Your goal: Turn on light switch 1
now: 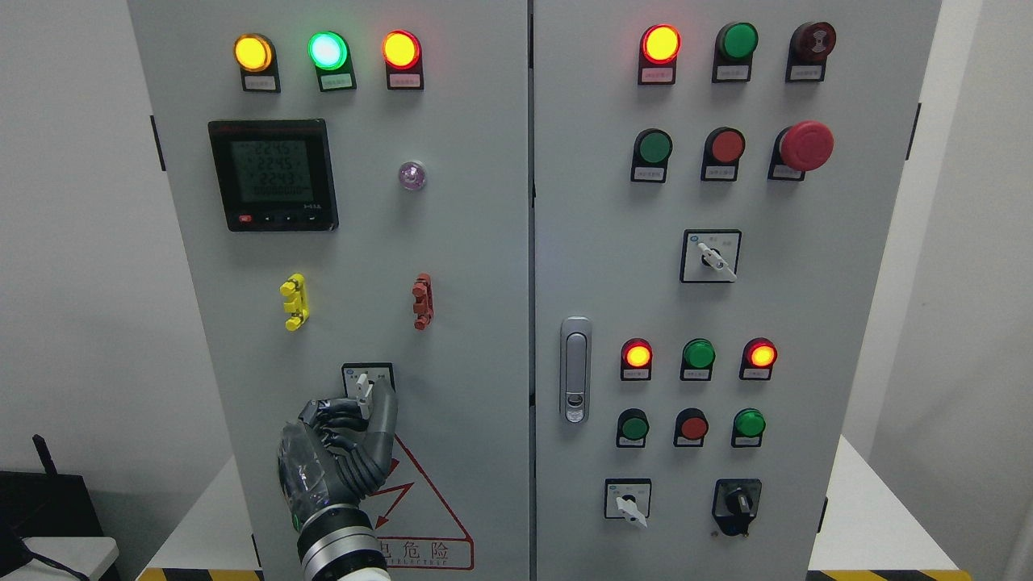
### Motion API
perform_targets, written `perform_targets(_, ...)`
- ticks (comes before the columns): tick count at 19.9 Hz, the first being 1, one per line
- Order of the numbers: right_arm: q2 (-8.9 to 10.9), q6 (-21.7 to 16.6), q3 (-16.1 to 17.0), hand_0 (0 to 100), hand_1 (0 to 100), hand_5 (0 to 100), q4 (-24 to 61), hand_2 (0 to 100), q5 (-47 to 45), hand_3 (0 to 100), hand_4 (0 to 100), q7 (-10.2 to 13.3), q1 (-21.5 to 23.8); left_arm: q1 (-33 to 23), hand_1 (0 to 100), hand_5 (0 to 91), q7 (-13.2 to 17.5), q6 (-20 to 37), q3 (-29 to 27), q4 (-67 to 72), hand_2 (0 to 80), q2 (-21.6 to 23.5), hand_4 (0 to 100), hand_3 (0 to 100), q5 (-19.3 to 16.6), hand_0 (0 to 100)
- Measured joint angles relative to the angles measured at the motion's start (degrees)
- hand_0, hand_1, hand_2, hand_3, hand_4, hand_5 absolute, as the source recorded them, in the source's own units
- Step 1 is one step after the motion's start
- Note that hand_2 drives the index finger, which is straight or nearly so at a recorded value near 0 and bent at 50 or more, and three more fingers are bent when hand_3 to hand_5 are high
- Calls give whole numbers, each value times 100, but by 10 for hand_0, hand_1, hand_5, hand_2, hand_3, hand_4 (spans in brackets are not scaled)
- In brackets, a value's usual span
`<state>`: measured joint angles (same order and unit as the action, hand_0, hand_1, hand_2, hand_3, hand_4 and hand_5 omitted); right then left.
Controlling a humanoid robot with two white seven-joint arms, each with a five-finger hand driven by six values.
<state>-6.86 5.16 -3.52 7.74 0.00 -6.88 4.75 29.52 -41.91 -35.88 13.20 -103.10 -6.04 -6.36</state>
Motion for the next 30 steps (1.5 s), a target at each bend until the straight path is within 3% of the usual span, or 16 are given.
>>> perform_targets(30, 0, 0, 0, 120, 389, 0, 0, 0, 0, 0, 0, 0, 0, 95, 433, 820, 7, -193, 6, 6, 596, -3, 880, 761, 26, 306)
